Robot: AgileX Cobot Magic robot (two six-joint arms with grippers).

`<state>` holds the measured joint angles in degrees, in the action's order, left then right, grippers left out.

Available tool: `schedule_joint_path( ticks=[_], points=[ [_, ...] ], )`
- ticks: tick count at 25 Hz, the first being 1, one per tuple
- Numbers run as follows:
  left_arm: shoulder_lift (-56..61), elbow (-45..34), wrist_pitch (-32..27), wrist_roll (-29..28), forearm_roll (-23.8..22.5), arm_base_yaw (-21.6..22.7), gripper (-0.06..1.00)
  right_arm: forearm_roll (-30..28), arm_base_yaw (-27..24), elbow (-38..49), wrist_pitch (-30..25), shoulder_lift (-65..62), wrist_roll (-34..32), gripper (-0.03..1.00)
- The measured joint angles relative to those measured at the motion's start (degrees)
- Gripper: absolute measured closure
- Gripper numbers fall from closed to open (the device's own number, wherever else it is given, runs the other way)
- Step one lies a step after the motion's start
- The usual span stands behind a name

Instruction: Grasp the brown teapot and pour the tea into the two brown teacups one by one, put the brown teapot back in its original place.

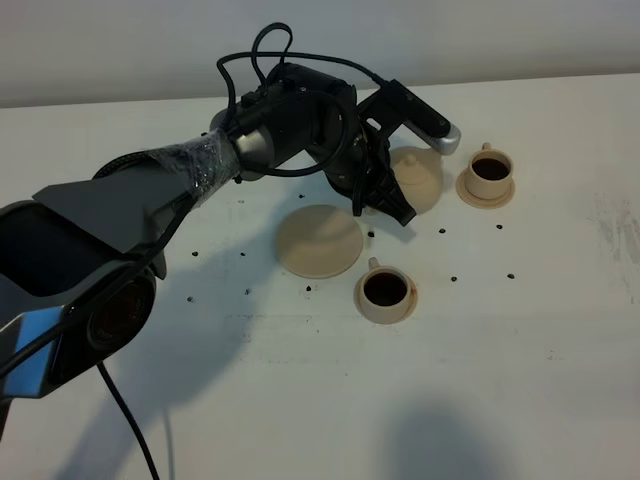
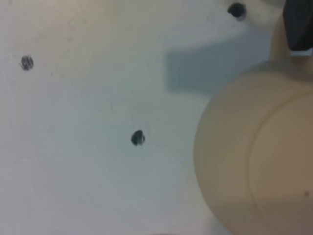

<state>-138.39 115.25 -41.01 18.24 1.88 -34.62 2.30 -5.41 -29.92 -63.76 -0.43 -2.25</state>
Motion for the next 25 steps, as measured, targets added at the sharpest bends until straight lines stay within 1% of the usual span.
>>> schedule_joint_path(
  ticks=[5, 7, 12, 15, 18, 21, 25],
  points=[
    [1.99, 0.00, -0.93, -0.19, -0.64, 0.00, 0.85, 0.00, 0.00, 0.00, 0.00, 0.00, 0.00, 0.50],
    [3.71, 0.00, -2.29, -1.68, -2.32, 0.08, 0.85, 0.00, 0.00, 0.00, 0.00, 0.00, 0.00, 0.50],
    [8.27, 0.07, -8.76, -6.15, -7.00, 0.71, 0.85, 0.00, 0.00, 0.00, 0.00, 0.00, 0.00, 0.50],
    [9.87, 0.07, -12.89, -6.53, -7.33, 0.84, 0.85, 0.00, 0.00, 0.00, 0.00, 0.00, 0.00, 0.50],
    [10.59, -0.15, -15.47, -6.59, -7.35, 0.84, 0.85, 0.00, 0.00, 0.00, 0.00, 0.00, 0.00, 0.50],
    [11.83, -2.06, -15.76, -6.73, -7.35, 0.84, 0.85, 0.00, 0.00, 0.00, 0.00, 0.00, 0.00, 0.50],
    [14.08, -7.55, -12.99, -6.87, -7.29, 0.84, 0.85, 0.00, 0.00, 0.00, 0.00, 0.00, 0.00, 0.50]
  ],
)
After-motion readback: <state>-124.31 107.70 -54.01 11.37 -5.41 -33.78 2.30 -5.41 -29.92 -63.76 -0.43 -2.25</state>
